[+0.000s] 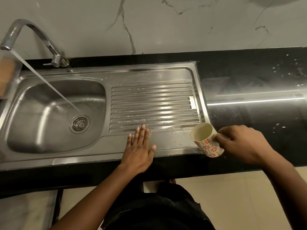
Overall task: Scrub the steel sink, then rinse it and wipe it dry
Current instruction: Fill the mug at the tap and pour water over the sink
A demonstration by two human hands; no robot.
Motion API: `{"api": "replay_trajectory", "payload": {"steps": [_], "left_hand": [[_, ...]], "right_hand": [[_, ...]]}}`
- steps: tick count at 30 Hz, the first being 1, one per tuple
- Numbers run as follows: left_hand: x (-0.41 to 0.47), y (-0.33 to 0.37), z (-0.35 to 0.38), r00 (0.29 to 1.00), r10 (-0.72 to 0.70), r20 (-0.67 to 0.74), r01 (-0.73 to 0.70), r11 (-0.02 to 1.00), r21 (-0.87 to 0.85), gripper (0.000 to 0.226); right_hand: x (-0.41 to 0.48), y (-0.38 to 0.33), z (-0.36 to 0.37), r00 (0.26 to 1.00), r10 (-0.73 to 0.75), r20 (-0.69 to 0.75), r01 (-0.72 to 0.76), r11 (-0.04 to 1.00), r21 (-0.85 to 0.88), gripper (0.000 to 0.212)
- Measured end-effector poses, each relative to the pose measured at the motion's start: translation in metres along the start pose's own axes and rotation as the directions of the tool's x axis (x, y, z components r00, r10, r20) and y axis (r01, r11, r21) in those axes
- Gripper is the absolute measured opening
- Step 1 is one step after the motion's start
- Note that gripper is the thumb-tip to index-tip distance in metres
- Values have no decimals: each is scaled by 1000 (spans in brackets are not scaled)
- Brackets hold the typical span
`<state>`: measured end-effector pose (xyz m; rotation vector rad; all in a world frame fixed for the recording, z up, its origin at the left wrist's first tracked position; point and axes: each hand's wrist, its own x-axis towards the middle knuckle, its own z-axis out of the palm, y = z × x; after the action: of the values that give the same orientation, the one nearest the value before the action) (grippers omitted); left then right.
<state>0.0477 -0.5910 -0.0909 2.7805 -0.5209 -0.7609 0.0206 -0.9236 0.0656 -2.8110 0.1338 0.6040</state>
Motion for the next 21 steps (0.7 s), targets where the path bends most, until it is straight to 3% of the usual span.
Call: {"api": "replay_trajectory", "payload": {"steps": [10,14,21], "left_hand": [[54,110,13,911,404,82,-411,907,92,70],[61,112,13,933,355,57,-359,929,92,69],[48,79,11,985,166,-53,-164,985,50,62]], "right_hand": [[3,-10,-2,994,-105,17,106,961,-255,50],[-1,1,-3,993,-114,41,120,966,-228,47],[-4,30,-10,1000,12,13,-11,996,-83,42]]}}
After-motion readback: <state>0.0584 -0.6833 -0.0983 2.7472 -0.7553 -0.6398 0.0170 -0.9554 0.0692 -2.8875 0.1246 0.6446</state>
